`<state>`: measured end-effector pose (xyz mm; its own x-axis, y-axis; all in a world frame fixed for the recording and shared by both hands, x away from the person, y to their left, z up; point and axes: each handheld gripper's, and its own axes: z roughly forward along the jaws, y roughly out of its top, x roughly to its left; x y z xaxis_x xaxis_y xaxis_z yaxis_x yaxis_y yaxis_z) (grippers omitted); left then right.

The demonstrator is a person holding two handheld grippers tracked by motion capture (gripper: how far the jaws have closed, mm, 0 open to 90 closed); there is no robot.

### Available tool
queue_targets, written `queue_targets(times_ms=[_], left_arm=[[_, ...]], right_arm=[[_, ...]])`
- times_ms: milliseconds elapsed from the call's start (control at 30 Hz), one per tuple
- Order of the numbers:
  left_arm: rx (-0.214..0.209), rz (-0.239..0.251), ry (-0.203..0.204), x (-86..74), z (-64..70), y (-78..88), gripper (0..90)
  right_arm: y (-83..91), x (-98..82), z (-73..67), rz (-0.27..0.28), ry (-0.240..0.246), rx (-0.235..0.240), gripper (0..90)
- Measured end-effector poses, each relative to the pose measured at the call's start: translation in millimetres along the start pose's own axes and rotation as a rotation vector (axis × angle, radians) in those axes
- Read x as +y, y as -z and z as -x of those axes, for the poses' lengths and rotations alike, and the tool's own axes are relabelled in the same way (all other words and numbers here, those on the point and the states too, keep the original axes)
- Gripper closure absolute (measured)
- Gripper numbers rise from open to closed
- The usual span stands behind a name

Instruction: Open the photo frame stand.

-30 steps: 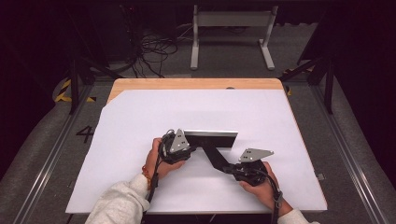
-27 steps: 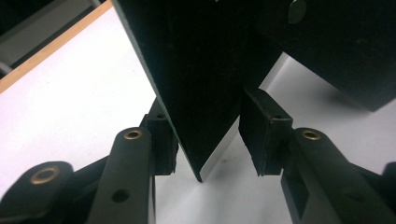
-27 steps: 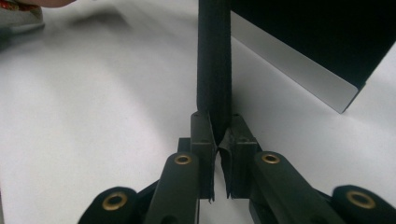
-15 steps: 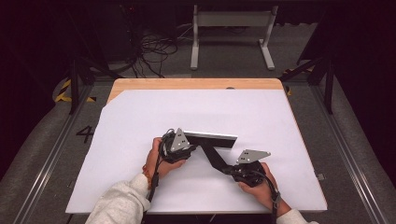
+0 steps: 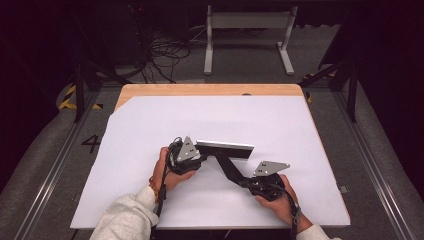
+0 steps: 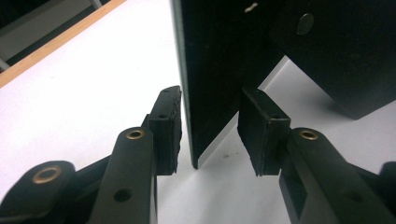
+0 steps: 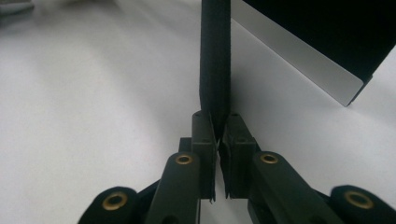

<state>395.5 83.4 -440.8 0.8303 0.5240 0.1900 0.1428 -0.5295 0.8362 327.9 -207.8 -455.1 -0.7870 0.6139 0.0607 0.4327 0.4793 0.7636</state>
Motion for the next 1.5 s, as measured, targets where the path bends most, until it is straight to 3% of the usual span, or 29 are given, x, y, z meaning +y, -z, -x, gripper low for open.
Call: queue_targets(times_ms=[133, 533, 767, 1000, 1100, 1300, 1500], left_arm=[[-0.011, 0.022, 0.013, -1.6, -5.1, 5.5, 60.4], [-0.049, 0.034, 0.002, -0.6, -7.8, 13.7, 64.0], [-0.07, 0.039, 0.002, -2.7, -13.2, 22.5, 65.7], [-0.082, 0.035, -0.004, -2.8, -13.6, 21.4, 63.2], [-0.081, 0.034, -0.004, -2.1, -13.2, 20.5, 61.3], [-0.1, 0.059, 0.003, -1.3, -15.1, 22.4, 59.6], [-0.12, 0.093, -0.003, 3.5, -16.7, 26.8, 54.9]], right_arm=[[2.0, 0.2, 0.6, -0.004, 0.0, -0.003, 83.3], [7.8, 2.1, -0.4, 0.015, 0.01, -0.007, 83.8], [11.6, 4.7, -1.0, 0.022, 0.03, 0.001, 76.1], [26.4, 9.2, 2.4, 0.068, 0.034, -0.025, 74.0], [32.8, 11.0, 4.3, 0.095, 0.032, -0.055, 73.6], [45.2, 14.7, 8.0, 0.178, 0.018, -0.17, 71.3], [47.4, 20.3, 12.5, 0.237, -0.011, -0.22, 63.1]])
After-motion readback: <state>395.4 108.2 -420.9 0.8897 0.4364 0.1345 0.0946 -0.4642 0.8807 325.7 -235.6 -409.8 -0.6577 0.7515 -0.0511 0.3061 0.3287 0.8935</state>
